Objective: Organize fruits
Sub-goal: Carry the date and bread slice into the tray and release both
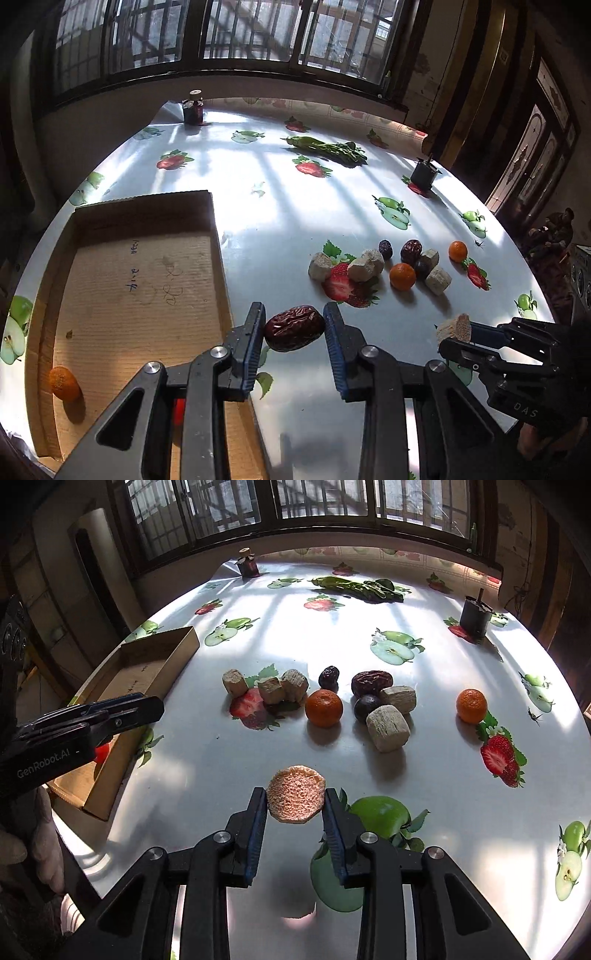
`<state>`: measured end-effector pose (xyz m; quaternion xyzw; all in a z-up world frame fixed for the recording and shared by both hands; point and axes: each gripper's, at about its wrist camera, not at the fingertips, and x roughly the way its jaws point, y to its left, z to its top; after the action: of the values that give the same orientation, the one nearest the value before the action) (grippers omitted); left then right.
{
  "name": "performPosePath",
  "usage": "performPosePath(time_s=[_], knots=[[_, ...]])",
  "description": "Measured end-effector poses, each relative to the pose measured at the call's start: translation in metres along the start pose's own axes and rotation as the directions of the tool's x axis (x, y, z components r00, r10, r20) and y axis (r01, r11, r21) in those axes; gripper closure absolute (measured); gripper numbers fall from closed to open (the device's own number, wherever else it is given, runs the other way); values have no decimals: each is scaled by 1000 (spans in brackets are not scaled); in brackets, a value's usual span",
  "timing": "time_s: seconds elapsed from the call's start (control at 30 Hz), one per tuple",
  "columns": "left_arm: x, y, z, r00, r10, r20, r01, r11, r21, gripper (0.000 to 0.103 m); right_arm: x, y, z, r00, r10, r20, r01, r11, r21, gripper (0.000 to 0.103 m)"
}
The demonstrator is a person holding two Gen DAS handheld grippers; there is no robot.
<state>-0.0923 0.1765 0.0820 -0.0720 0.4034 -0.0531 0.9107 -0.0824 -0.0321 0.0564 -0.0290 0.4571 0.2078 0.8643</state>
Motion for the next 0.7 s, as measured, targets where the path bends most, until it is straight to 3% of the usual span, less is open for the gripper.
performPosePath(time_s=[0.1,0.33,0.53,0.7], knots=[[-5,47,7,997,82,4,-82,995,-57,72,2,32,14,998,64,13,-64,997,-35,70],[10,129,9,976,199,-88,-212,960,-184,71,33,118,54,979,204,9,-200,969,-144,70],[18,155,-4,973,184,-138,-213,946,-244,71,88,171,76,973,220,-73,-230,953,-195,70],[13,161,-13,983,143,-111,-170,940,-297,55,122,188,76,974,186,-129,-211,953,-219,69]])
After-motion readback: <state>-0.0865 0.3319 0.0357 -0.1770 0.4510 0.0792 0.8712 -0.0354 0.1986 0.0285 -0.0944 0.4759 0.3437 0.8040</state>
